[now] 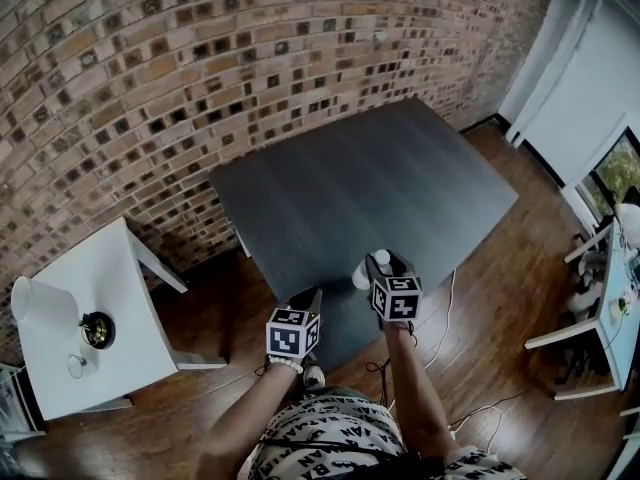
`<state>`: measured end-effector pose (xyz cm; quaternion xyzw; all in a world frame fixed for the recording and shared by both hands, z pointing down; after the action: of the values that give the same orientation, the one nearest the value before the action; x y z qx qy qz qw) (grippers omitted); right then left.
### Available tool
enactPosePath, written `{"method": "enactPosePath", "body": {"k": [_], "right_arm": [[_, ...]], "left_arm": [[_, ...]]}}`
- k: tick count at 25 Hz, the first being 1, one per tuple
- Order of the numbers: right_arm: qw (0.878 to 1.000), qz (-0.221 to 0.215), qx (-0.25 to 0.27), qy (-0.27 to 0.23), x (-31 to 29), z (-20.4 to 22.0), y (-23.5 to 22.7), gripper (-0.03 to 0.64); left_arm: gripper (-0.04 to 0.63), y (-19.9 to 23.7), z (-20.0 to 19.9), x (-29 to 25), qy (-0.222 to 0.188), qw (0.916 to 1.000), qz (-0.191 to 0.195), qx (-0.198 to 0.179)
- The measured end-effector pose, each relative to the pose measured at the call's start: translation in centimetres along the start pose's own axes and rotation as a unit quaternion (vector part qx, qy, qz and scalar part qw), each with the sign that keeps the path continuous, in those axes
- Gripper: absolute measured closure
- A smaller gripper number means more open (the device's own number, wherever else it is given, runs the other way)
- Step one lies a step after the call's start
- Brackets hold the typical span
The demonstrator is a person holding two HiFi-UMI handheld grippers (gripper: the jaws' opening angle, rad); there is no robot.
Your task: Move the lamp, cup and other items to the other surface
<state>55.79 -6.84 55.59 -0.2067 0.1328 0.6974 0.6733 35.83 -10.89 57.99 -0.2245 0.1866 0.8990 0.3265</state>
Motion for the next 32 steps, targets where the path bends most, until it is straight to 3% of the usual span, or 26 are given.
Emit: {"method": "enactPosePath", "body": {"k": [12,20,32], "right_arm": [[0.988,-0.144,0.062,-0.004,-7.0,-4.1,17.7,0.416],[0.968,-0.234,0.086,-0.005,-8.8,-4.5,31.4,0.415],[0.939,-0.313,0.14,0.026,-8.5,-2.3,47.4,0.414]], "left_arm": [[0.589,13.3,2.3,10.4,-0.032,0.9902,-0.112,0.078],[0.589,21.2,5.7,19.1,-0.047,0.9758,-0.179,0.117],[0.589,28.6,12.4,30.9,-0.05,0.9496,-0.254,0.177]]}}
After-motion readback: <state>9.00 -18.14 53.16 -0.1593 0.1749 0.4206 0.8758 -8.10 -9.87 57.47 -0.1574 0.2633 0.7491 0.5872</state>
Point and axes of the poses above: the fingertips, and each gripper's own axes: x backward along the fingers, y to its left, z out of its underside, the point moved 5 cm from there along x, backward along the fingers, and after that the axes turned 14 degrees about -z, right-handed, at the moved point
